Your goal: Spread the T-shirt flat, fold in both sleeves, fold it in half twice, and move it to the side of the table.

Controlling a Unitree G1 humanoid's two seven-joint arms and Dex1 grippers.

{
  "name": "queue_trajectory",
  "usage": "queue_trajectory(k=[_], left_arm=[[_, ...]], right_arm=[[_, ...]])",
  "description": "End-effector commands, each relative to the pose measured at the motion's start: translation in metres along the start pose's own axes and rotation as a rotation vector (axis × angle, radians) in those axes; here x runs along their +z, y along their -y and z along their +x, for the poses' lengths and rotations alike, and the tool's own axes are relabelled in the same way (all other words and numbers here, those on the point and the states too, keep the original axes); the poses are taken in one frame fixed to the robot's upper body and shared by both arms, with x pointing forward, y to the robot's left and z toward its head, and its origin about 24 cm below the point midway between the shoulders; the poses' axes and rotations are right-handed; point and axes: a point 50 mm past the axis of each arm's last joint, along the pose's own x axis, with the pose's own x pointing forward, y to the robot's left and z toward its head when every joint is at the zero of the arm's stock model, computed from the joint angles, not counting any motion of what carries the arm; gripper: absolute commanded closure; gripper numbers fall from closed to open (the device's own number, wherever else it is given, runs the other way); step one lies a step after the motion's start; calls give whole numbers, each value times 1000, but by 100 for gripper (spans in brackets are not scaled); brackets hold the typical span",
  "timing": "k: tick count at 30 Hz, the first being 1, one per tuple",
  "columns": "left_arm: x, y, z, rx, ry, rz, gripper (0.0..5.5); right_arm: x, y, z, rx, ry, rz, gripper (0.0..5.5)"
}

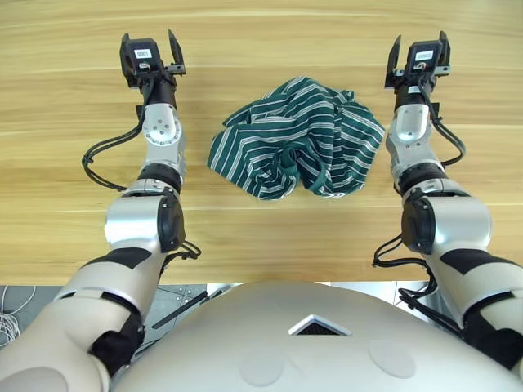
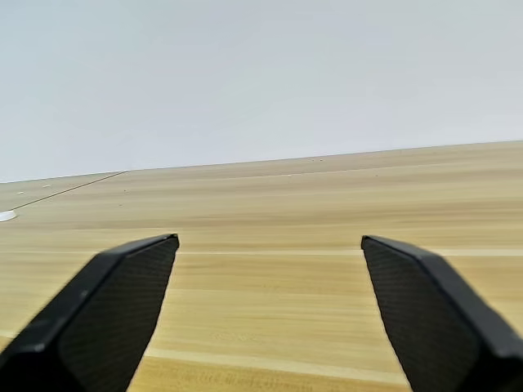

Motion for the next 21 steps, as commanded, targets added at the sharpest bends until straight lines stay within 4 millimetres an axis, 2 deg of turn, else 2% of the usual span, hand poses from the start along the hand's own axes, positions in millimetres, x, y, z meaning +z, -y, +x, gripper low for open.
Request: queue_trajectory(k=[1, 19, 21], left_arm=[[3, 3, 3, -5, -2, -7, 135], [4, 4, 2, -4, 16, 2, 135], [13, 4, 2, -66, 97, -65, 135]], right_arm=[[3, 5, 5, -13, -4, 2, 182], [1, 6, 3, -15, 7, -26, 182], [8, 13, 0, -1, 111, -38, 182]])
